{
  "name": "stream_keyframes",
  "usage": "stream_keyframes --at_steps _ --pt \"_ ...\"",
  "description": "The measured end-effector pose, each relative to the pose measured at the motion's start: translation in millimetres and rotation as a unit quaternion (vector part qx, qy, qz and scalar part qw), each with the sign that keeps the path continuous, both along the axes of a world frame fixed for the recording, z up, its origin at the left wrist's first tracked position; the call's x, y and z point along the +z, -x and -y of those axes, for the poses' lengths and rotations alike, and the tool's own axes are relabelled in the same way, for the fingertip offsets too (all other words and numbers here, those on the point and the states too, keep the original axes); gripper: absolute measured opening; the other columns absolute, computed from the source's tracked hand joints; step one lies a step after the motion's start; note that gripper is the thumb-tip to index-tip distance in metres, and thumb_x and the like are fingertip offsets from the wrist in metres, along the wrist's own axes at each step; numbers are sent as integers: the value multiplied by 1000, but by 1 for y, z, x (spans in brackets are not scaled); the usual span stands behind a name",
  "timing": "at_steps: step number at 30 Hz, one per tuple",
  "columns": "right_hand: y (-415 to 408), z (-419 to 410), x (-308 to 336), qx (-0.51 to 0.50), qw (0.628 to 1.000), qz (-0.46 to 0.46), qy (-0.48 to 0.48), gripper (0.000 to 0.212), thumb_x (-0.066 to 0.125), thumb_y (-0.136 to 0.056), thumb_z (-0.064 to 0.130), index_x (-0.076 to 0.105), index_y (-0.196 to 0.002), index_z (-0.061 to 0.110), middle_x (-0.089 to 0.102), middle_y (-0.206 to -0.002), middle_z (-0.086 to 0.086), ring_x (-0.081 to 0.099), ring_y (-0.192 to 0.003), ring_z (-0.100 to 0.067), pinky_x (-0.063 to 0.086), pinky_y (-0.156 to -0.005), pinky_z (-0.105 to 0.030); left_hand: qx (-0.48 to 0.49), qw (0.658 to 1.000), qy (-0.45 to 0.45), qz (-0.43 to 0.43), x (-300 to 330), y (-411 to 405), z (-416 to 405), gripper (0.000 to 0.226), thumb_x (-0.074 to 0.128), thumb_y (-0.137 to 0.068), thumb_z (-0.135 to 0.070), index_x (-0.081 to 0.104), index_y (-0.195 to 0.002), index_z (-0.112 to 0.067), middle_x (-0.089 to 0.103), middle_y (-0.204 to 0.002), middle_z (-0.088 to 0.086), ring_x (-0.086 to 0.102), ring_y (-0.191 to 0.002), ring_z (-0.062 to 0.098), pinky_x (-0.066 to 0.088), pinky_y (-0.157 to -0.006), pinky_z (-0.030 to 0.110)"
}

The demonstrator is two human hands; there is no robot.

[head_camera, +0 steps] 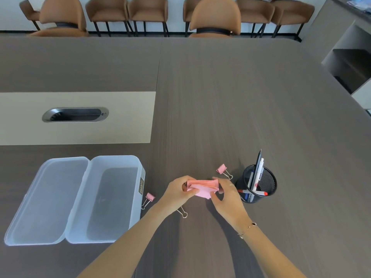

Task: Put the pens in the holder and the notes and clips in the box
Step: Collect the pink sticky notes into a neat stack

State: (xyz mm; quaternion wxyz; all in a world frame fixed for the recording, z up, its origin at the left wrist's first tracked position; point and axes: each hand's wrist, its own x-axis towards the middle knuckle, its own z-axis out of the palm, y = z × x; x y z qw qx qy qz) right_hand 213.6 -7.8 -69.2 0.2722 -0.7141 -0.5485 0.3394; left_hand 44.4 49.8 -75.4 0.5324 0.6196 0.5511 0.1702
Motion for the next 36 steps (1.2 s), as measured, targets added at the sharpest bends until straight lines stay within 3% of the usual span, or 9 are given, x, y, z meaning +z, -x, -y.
stream_keyframes --at_steps 5,8,12,19,25,28,30,33,36 --pt "-6 -8 6 23 1000 0 13 41 64 -85 11 52 -123 19 56 -106 6 54 -83 -6 40 -72 -8 -18 999 -32 -19 5 6 -10 18 64 -80 -16 68 -93 -27 60 -73 -16 49 -65 3 36 -62 14" --pt "-2 -10 3 23 1000 -1 15 29 58 -88 9 58 -116 14 66 -102 -7 58 -81 -16 43 -71 -12 -29 999 -31 -14 5 4 -7 21 63 -80 -15 62 -81 -35 57 -68 -12 45 -61 5 35 -59 15" --pt "5 -6 3 18 999 -8 26 34 54 -92 10 55 -126 14 69 -111 -6 63 -94 -16 48 -85 -19 -4 1000 -20 8 2 0 2 15 64 -83 -15 64 -84 -29 60 -72 -14 49 -65 7 39 -58 10" --pt "4 1 -7 33 998 33 42 29 50 -95 18 53 -123 15 69 -109 -8 64 -98 -21 50 -87 -29 7 1000 -2 24 2 4 1 17 66 -83 -14 64 -90 -29 65 -81 -12 57 -74 7 41 -66 15" --pt "4 3 -11 49 997 39 43 14 52 -94 15 59 -105 9 67 -86 -11 57 -72 -25 45 -65 -25 2 999 -28 -18 -4 2 3 8 65 -83 -18 68 -90 -18 58 -71 -8 46 -64 7 35 -60 17" --pt "4 1 -9 35 998 50 24 18 54 -93 16 62 -108 9 69 -86 -8 61 -73 -24 48 -67 -28 33 999 -40 -16 -2 0 2 10 67 -82 -20 70 -90 -15 61 -69 -3 48 -60 7 37 -57 14" --pt "3 -3 -8 24 998 54 16 18 54 -93 15 63 -108 8 67 -85 -5 58 -71 -20 45 -66 -22 32 998 -44 -10 1 0 -1 8 67 -82 -19 71 -88 -16 67 -72 -3 56 -64 9 41 -60 12" --pt "5 -4 -9 37 997 51 48 23 54 -93 15 63 -114 10 69 -97 -6 59 -78 -16 40 -67 -12 5 999 -31 -33 2 0 1 5 64 -83 -13 68 -83 -15 57 -61 -11 48 -54 4 37 -49 7" --pt "10 -10 0 17 999 18 27 20 55 -92 11 65 -109 9 71 -93 -7 62 -80 -20 45 -69 -16 42 998 -39 -34 10 3 -1 11 64 -82 -15 69 -88 -8 61 -65 1 48 -58 7 41 -57 18"
